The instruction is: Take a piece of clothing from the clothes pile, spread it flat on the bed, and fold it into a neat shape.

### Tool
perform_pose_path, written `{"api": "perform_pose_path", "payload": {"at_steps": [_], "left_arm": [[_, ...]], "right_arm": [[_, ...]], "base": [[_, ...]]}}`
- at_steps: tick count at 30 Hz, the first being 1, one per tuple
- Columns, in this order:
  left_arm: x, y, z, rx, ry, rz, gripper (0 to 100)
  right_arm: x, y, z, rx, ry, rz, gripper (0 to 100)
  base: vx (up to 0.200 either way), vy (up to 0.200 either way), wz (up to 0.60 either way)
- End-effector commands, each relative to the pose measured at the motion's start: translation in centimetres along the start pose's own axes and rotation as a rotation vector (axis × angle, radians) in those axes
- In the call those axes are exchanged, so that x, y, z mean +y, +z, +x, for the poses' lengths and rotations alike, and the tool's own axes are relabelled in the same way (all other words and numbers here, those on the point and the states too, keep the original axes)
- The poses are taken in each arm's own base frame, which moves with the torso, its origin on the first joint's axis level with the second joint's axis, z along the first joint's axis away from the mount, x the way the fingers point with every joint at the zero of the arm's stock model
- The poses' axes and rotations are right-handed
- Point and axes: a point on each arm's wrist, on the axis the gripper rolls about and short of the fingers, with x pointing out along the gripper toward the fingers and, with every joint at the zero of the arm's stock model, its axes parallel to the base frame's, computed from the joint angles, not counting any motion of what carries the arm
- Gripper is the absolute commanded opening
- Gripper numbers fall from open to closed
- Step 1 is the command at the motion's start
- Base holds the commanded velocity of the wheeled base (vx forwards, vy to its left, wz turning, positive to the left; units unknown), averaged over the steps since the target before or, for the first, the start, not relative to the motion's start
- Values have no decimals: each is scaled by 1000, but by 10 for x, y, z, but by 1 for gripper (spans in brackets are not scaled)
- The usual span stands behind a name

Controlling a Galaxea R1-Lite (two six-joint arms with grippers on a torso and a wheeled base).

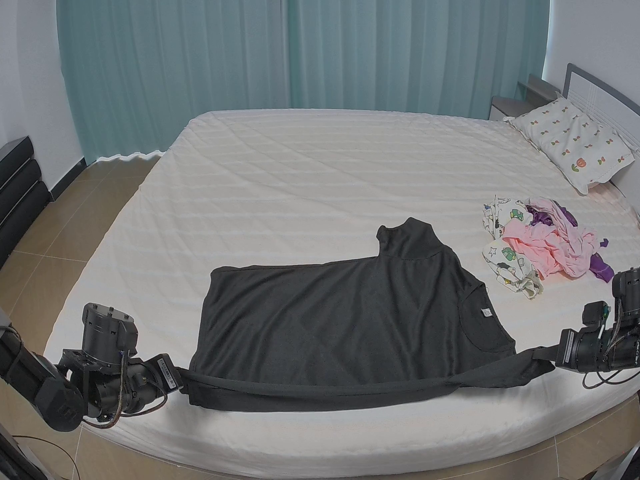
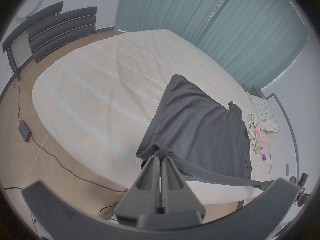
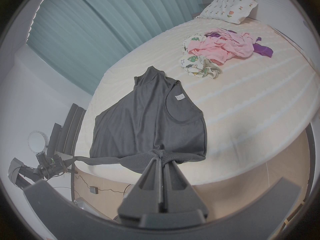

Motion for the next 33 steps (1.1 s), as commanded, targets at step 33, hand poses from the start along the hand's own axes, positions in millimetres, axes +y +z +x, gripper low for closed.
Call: {"api": "perform_pose_path", "payload": {"at_steps": [33], "left_arm": [[-17,39,71,-67,-3,-54,0]], "right_arm": [[-3,55,67,40,-7,10,0]], "base": [[0,0,0]]}}
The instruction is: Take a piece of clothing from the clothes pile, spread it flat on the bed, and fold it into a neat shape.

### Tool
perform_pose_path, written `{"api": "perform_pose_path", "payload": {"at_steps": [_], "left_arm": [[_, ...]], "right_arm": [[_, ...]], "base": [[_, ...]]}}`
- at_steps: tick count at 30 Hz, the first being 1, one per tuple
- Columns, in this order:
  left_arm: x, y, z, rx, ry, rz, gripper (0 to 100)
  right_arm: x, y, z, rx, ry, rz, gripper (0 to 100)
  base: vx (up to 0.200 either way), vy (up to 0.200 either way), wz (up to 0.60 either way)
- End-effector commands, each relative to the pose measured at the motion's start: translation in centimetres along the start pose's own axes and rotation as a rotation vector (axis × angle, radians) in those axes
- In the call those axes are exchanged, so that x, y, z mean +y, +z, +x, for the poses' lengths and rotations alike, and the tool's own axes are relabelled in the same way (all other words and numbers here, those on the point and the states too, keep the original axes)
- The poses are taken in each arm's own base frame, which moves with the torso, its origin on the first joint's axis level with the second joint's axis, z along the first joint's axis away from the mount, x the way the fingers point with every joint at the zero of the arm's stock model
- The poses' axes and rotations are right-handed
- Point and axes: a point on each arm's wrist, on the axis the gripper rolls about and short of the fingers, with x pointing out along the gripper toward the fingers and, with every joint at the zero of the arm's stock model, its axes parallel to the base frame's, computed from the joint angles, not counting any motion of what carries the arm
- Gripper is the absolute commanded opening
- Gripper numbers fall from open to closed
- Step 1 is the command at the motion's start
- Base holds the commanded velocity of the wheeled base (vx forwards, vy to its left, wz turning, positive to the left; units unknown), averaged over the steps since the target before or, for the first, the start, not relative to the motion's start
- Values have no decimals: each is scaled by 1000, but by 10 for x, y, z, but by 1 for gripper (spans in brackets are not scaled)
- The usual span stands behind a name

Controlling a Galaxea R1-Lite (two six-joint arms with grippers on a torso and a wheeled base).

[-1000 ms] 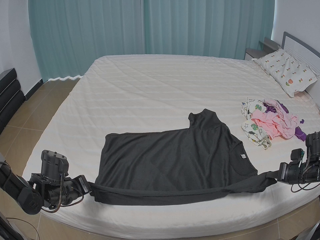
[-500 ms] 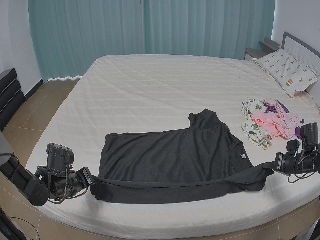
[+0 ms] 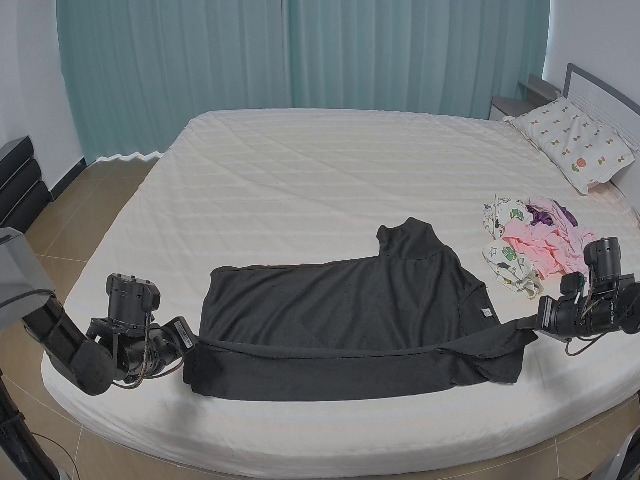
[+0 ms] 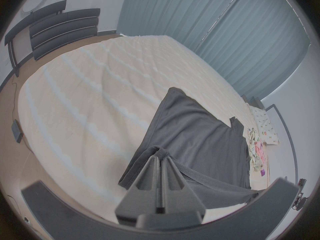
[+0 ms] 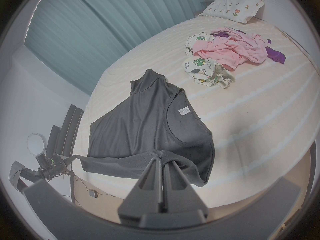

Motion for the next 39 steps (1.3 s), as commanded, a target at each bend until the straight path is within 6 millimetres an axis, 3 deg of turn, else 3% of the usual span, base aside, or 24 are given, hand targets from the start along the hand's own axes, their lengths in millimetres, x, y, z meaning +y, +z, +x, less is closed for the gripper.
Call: {"api": "perform_pose_path", "payload": {"at_steps": [1,9,25,26,27,36,39], "left_arm": [[4,0,24,0,20,-8,0],[7,4,44,-7,27,-17,0],[2,7,67,-5,11,-25,0],[1,7,69,-7,5,-25,100],[2,8,70,-8,4,-28,100],[-1,11,68,-25,-8,-89,100],[1,16,45,-62,-49,-134,100]], "right_arm": [[-5,6,20,32,-10,13,0],[-6,18,36,11,0,58,0],[-14,17,70,1,12,112,0],[-13,17,73,-1,16,109,0],[-14,16,75,1,15,110,100],[-15,16,75,-2,13,177,100],[-6,19,58,-51,35,342,100]], "base": [[0,0,0],[0,0,0],[0,0,0],[0,0,0],[0,0,0],[0,0,0],[0,0,0]]}}
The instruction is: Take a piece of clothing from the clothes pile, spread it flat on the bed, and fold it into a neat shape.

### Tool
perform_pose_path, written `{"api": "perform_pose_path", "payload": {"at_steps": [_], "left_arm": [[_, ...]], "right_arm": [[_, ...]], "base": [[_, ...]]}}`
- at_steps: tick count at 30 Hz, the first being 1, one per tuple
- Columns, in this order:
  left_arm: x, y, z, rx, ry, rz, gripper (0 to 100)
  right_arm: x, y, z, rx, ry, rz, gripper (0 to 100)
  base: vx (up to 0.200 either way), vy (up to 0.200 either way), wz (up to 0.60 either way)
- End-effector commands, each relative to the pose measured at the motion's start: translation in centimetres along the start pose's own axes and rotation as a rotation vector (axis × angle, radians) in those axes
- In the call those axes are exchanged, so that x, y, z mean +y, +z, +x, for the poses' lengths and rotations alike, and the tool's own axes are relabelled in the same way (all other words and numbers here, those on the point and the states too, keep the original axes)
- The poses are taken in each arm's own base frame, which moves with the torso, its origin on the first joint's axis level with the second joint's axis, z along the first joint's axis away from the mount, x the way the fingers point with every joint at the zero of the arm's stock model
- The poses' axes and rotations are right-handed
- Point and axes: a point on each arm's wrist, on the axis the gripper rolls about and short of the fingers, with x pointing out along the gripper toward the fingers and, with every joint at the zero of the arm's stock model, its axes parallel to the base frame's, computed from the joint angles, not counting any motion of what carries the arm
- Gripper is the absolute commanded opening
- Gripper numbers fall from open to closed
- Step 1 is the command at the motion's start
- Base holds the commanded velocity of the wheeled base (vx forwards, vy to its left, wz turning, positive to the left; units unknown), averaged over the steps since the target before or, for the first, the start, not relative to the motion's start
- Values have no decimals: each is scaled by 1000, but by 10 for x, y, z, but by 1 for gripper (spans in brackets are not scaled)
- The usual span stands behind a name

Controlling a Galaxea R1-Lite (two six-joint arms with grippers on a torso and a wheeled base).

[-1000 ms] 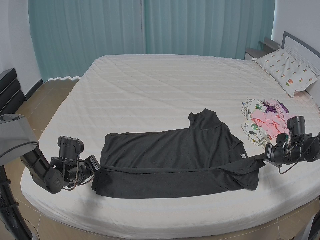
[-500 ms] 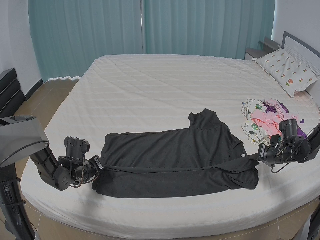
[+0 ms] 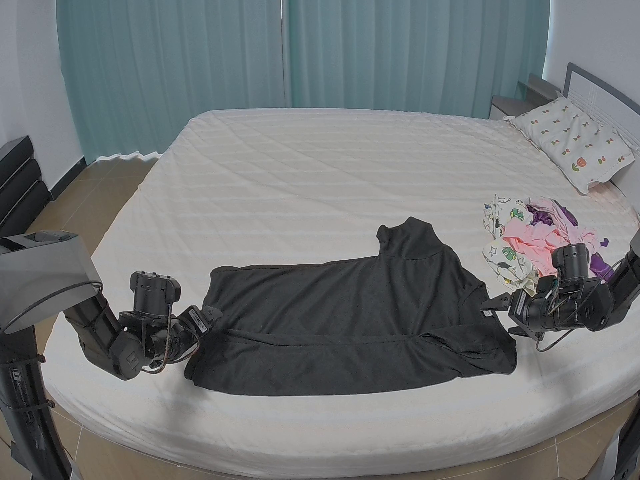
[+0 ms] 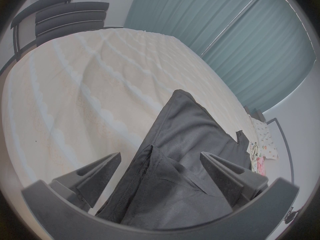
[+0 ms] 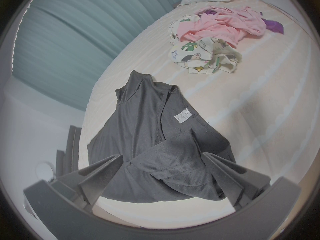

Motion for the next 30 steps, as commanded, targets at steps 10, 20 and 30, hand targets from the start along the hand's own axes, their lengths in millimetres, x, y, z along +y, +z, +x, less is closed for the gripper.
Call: {"api": "perform_pose_path", "payload": {"at_steps": [10,20,30], "left_arm": [[20,-16,-67,172,-107,-224,100],[30,-29,-49,188,-131,-234,100],[30,-32,-46,192,-134,-233,100]], "right_arm": [[19,-46,11,-37,-47,274,100],[13,-66,27,-89,-61,279,100],[7,-66,28,-138,-22,290,100]], "base": [[0,0,0],[0,0,0],[0,0,0]]}}
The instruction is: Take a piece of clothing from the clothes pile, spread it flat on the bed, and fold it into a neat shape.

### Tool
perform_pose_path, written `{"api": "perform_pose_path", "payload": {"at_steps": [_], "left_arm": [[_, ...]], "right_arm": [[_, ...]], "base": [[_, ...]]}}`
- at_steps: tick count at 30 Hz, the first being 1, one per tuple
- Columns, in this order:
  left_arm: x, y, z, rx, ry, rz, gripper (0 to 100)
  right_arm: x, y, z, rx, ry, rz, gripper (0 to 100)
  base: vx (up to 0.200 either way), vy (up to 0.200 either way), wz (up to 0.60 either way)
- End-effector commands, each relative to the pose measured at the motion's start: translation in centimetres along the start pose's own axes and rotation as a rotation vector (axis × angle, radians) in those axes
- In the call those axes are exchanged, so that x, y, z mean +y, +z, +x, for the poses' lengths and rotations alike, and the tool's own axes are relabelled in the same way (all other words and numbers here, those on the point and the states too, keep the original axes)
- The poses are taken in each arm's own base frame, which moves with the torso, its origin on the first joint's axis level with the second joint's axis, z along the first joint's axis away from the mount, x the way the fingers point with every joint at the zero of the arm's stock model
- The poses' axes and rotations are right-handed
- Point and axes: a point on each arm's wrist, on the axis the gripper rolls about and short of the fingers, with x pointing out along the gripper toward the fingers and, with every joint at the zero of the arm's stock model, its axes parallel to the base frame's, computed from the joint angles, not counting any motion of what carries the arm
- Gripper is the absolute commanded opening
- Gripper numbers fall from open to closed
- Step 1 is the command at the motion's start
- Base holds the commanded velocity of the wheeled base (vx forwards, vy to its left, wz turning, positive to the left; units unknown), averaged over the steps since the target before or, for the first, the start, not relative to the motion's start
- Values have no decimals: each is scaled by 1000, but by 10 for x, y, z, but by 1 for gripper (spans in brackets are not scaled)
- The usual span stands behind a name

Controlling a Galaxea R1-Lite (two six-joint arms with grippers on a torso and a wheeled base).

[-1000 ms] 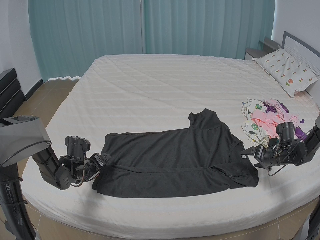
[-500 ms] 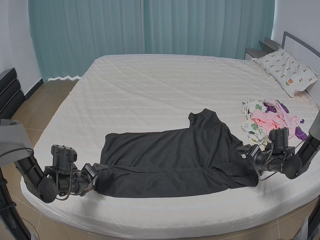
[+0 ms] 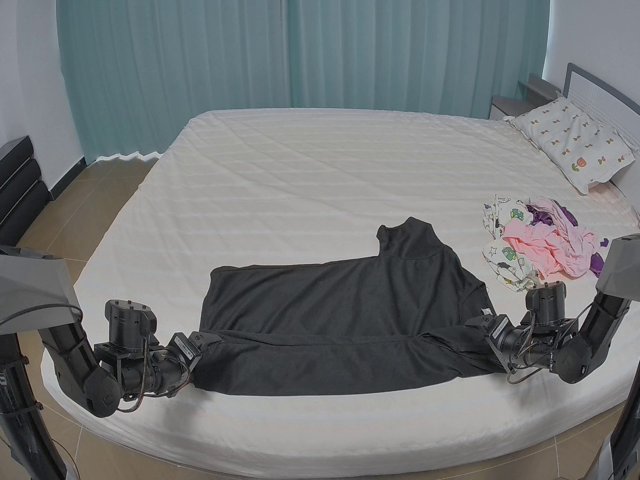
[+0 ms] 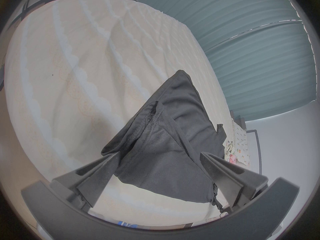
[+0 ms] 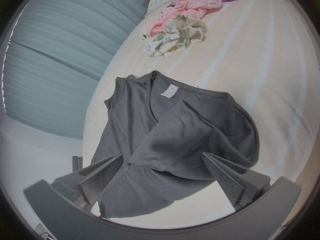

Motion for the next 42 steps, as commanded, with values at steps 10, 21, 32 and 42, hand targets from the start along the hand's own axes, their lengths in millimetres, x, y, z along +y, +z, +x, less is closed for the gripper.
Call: {"api": "perform_pose_path", "payload": {"at_steps": [10,21,32,42], "left_arm": [[3,-1,4,8,13,-2,100],[5,-1,7,12,22,-4,100],[5,-1,8,13,24,-3,100],[6,-1,9,14,25,-3,100]], "right_arm": [[-11,-6,8,15,-27,0,100],[-13,-5,12,5,-21,6,0],[-8,-5,4,-38,-22,-6,0],[-13,-7,-3,-21,-35,-2,100]], "base": [[0,0,0],[0,0,0],[0,0,0],[0,0,0]]}}
